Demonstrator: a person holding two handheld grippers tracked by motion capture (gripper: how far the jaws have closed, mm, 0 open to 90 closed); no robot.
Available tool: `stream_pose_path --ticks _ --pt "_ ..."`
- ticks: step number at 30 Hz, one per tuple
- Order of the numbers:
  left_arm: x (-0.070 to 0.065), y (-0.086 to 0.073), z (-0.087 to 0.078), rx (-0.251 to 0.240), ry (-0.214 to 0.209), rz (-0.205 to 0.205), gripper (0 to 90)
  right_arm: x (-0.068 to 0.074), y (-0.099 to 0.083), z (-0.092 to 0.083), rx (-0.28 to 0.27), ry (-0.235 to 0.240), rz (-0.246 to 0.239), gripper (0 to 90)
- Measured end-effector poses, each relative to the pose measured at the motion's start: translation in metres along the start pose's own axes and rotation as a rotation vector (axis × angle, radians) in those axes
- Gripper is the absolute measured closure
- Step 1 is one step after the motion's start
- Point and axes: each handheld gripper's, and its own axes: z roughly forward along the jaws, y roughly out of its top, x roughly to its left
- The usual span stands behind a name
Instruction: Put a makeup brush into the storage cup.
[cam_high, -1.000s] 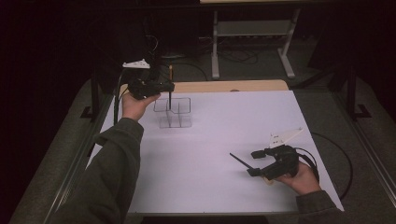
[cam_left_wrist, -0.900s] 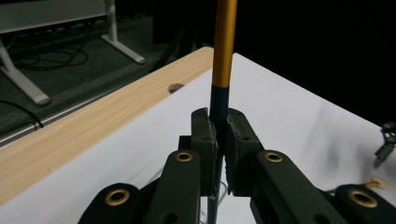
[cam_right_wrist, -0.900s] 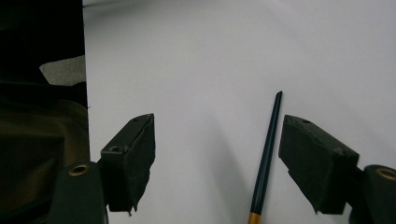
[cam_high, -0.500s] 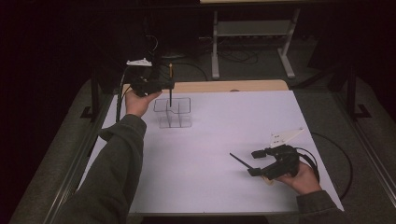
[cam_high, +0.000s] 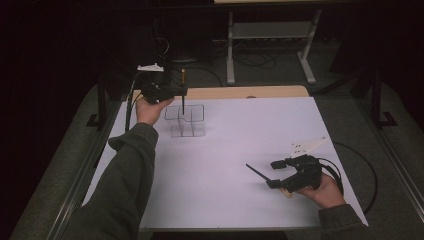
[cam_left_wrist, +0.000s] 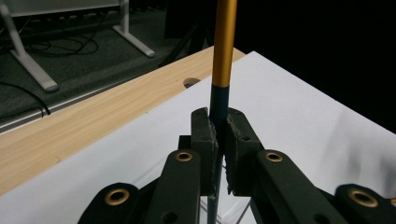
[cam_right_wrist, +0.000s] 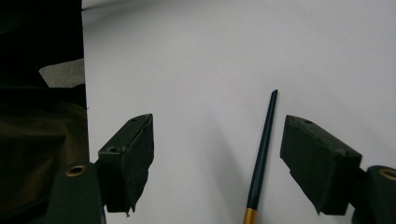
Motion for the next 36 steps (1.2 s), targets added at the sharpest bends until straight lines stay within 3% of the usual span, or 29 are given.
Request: stream_pose_path --ticks 19,36 --pt "0.007 -0.005 0.007 0.032 0.035 -0.02 83.1 -0.001 -0.001 -0.001 -0.004 -0.004 0.003 24.0" --pt "0.01 -0.016 0.009 0.039 0.028 -0.04 82.7 0.0 -0.002 -0.002 -0.004 -0.005 0.001 24.0"
